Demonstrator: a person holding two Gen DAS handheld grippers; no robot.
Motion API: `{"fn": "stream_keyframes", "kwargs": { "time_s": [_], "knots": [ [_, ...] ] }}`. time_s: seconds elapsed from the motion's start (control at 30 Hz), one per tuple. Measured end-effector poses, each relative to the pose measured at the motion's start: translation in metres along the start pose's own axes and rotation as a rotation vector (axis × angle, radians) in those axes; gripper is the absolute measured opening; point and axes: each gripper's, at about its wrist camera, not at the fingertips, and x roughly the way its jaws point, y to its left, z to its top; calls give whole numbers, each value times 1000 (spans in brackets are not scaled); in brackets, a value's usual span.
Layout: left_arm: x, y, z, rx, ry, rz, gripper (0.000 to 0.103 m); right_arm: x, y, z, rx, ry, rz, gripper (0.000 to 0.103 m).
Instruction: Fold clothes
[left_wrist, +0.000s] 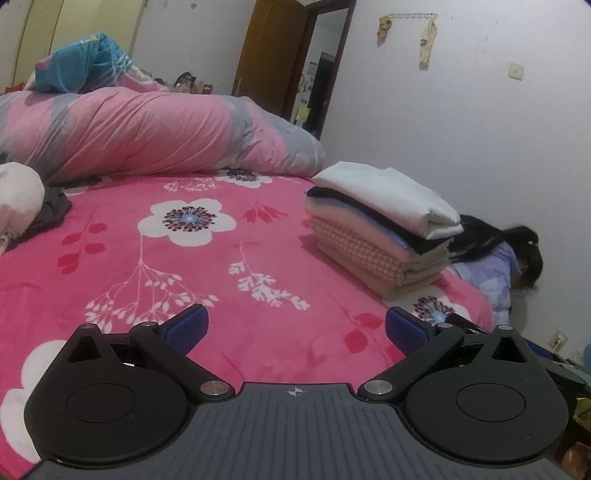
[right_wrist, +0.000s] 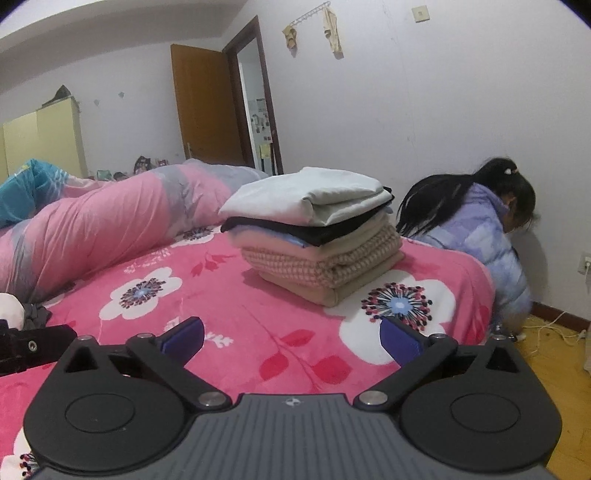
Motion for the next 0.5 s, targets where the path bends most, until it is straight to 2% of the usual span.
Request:
{"fn": "stream_keyframes", "kwargs": {
  "time_s": [0.4,0.5],
  "knots": [
    [3,2,-4,20,-13,122,103,1,7,2,-55,15,-71,103],
    [3,-2,-5,52,-19,125,103,0,8,0,-75,14,-85,103]
  ]
}}
